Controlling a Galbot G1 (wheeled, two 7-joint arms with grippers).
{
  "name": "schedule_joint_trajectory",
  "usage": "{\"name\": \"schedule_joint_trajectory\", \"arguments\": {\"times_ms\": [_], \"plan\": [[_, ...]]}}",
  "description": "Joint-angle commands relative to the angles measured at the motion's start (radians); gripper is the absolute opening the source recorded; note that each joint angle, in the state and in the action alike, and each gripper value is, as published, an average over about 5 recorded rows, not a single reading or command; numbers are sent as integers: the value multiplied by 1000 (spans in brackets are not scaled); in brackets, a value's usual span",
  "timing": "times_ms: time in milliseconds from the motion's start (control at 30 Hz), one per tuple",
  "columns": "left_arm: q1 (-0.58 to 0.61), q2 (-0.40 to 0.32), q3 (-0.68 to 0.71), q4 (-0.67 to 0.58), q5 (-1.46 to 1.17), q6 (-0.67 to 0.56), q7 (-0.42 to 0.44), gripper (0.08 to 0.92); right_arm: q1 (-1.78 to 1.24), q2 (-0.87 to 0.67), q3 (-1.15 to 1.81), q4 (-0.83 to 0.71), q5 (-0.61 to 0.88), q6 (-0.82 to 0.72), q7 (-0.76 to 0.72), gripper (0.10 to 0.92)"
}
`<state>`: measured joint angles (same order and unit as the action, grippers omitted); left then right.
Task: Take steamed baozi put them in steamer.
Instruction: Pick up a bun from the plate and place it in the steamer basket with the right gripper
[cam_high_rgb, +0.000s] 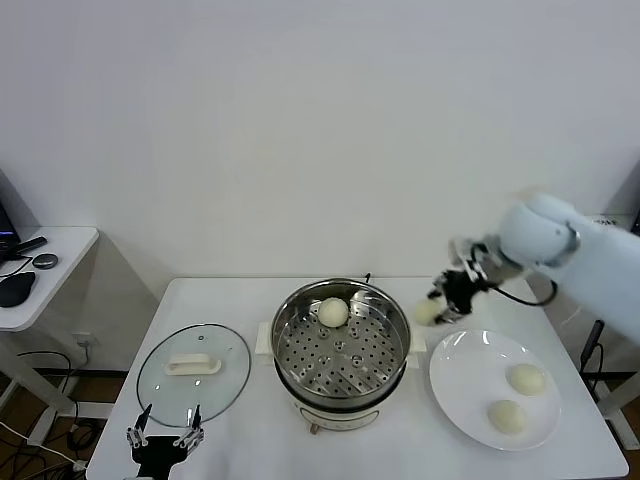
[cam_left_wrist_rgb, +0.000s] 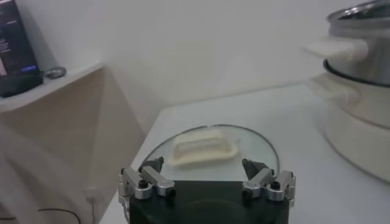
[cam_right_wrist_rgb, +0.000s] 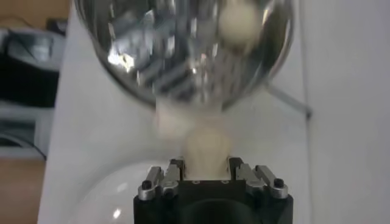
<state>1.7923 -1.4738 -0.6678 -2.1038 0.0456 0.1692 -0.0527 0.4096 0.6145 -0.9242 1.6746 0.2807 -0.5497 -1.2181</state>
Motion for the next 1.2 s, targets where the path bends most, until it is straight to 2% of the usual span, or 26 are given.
{"name": "schedule_joint_trajectory", "arguments": {"times_ms": [33, 300, 500, 1200], "plan": [[8, -8, 4, -38, 1, -2, -6, 823, 321, 301, -209, 16, 294, -163, 25, 458], [11, -15, 19, -80, -2, -2, -7, 823, 222, 561, -260, -148, 219, -178, 79, 458], [8, -18, 25, -86, -10, -1, -8, 823, 146, 671, -310, -244, 181, -178, 98, 458], [-15, -15, 18, -89, -41, 3, -4, 823, 7, 780, -330, -425, 102, -178, 133, 503]]}}
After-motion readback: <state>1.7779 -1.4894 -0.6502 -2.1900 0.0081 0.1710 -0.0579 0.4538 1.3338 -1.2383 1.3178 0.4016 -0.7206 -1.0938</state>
